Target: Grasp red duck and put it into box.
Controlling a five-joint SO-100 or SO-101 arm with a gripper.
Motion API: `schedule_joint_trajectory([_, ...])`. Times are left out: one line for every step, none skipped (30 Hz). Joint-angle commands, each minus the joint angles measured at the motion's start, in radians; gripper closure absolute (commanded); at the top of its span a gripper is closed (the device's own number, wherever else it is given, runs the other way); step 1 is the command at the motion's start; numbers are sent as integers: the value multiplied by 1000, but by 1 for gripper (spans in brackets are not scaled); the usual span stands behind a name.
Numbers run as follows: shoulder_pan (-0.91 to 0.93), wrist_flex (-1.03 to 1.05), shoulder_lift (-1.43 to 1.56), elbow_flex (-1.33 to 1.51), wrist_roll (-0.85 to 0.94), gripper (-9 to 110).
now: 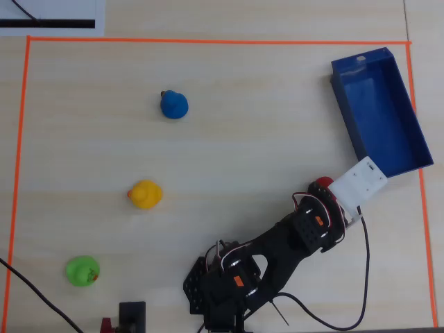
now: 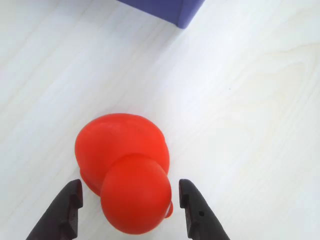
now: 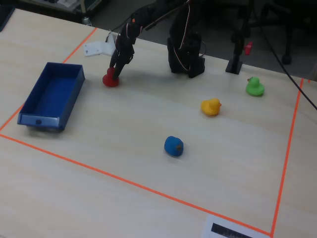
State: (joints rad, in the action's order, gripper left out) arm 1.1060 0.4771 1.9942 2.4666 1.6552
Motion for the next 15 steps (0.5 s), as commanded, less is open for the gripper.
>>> schedule_joint_trajectory([-9,0,-5,-54,-6,83])
schedule_joint_trajectory([-11,0,-8,-54,-8,85])
schedule_joint_trajectory([-12,0,-9,-54,-9,86])
schedule_joint_trajectory([-12,0,-11,-54,-11,87])
schedule_joint_trajectory([-12,0,-11,-54,-11,89])
schedule_joint_trajectory([-12,0,-11,-54,-11,90])
schedule_joint_trajectory([-12,-2,-11,-54,-11,91])
schedule_joint_trajectory([-12,-8,-12,-54,-11,92])
schedule_joint_trajectory([-11,-15,-14,-54,-11,94])
schedule_joint_trajectory([-8,-23,-17,-54,-11,94])
schedule_joint_trajectory([-6,-28,-18,-57,-6,95])
schedule_joint_trajectory([-6,-31,-21,-58,-2,96])
schedule_joint_trajectory([-5,-32,-23,-61,8,97])
schedule_joint_trajectory([-3,-32,-25,-64,12,98])
schedule_joint_trajectory([-3,-32,-26,-67,15,99])
